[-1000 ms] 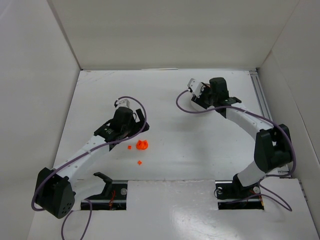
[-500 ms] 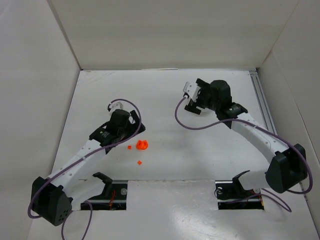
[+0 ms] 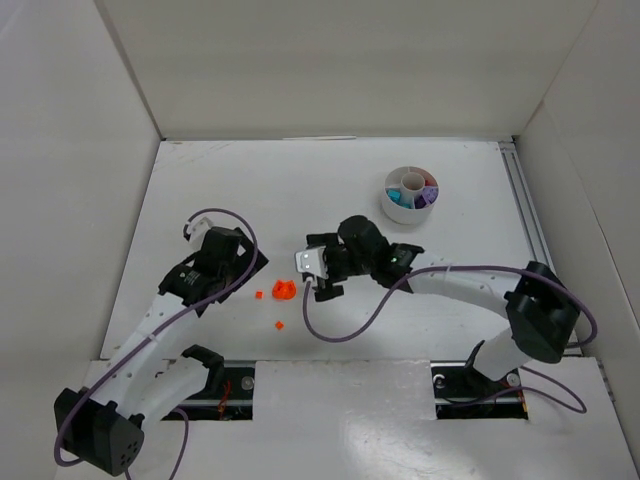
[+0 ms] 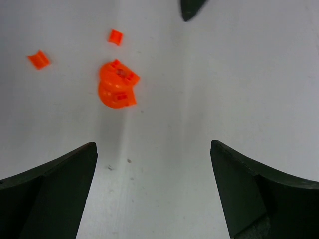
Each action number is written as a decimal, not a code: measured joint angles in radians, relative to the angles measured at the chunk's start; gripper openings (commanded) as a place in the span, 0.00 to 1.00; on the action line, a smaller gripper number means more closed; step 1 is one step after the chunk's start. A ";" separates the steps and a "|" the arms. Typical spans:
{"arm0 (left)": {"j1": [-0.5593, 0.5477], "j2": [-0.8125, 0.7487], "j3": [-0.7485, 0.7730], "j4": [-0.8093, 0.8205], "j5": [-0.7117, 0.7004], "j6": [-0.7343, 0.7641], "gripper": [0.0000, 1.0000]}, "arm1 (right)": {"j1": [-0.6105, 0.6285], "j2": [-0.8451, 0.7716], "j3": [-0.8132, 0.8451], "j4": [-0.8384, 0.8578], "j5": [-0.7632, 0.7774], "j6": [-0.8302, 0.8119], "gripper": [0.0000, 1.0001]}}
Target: Sort the legos into containers by color
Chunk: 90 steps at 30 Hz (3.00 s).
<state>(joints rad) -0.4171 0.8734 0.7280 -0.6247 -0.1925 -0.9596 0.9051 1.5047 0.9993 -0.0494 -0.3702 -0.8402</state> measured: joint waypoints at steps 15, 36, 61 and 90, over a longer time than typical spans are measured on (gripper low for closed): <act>0.000 -0.013 0.000 -0.004 0.005 0.015 1.00 | 0.095 0.355 0.133 0.049 -0.082 -0.006 0.96; 0.006 -0.040 0.002 -0.042 -0.121 -0.073 1.00 | 0.095 0.527 0.255 0.103 -0.117 0.135 0.77; 0.006 -0.016 0.040 -0.045 -0.197 -0.123 1.00 | 0.089 0.555 0.268 0.130 -0.186 0.172 0.37; 0.007 0.068 0.053 0.121 -0.123 0.034 1.00 | -0.705 0.241 0.289 0.114 -0.375 0.156 0.35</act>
<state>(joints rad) -0.4103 0.9417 0.7807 -0.5034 -0.3153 -0.9253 0.2005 1.7458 1.2884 0.0643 -0.7448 -0.6842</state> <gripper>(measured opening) 0.997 0.521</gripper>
